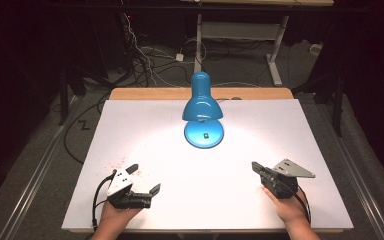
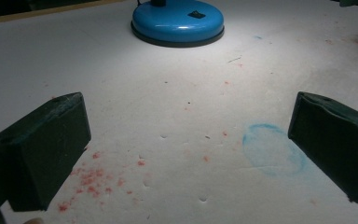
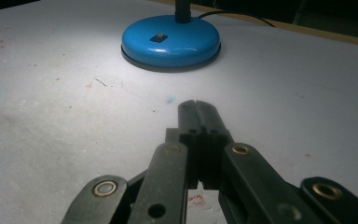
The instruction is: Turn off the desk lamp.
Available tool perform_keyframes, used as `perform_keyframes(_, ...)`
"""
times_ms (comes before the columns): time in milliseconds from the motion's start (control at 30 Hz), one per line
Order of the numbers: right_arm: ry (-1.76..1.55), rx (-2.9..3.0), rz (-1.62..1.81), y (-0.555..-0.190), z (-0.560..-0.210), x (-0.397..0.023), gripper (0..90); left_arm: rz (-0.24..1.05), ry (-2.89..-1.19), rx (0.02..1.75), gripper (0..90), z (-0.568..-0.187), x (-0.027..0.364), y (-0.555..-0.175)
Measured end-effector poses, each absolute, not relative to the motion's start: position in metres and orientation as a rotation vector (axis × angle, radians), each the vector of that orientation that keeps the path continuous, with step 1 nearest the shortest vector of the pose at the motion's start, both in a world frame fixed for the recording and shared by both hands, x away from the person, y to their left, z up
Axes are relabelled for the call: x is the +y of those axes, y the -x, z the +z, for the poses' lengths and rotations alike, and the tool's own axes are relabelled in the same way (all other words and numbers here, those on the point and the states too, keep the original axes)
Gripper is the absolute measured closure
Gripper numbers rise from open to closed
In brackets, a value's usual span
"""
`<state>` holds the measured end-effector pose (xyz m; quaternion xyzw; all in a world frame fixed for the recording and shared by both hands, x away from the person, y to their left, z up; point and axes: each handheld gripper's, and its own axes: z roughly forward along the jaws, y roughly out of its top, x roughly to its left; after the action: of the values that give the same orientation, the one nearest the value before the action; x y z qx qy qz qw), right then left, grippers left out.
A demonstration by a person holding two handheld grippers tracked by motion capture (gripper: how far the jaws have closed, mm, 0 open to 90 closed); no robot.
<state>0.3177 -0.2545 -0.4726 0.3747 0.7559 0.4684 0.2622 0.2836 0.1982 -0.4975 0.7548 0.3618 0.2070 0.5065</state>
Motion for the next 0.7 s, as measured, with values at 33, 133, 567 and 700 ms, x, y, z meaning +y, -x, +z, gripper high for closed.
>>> perform_keyframes(33, -1.007, 2.058, 1.269, -0.32, -0.472, -0.254, 90.0, 0.498, -1.823, 0.872, 0.0, -0.497, 0.198, -0.284)
perform_keyframes(133, -1.004, 2.065, 1.274, -0.323, -0.471, -0.252, 90.0, 0.497, -1.824, 0.873, 0.0, -0.497, 0.198, -0.284)
perform_keyframes(567, -0.981, 2.087, 1.312, -0.34, -0.467, -0.235, 90.0, 0.498, -1.85, 0.86, 0.0, -0.497, 0.196, -0.285)
perform_keyframes(700, -0.97, 2.096, 1.32, -0.346, -0.467, -0.226, 90.0, 0.488, -1.858, 0.861, 0.0, -0.497, 0.195, -0.285)
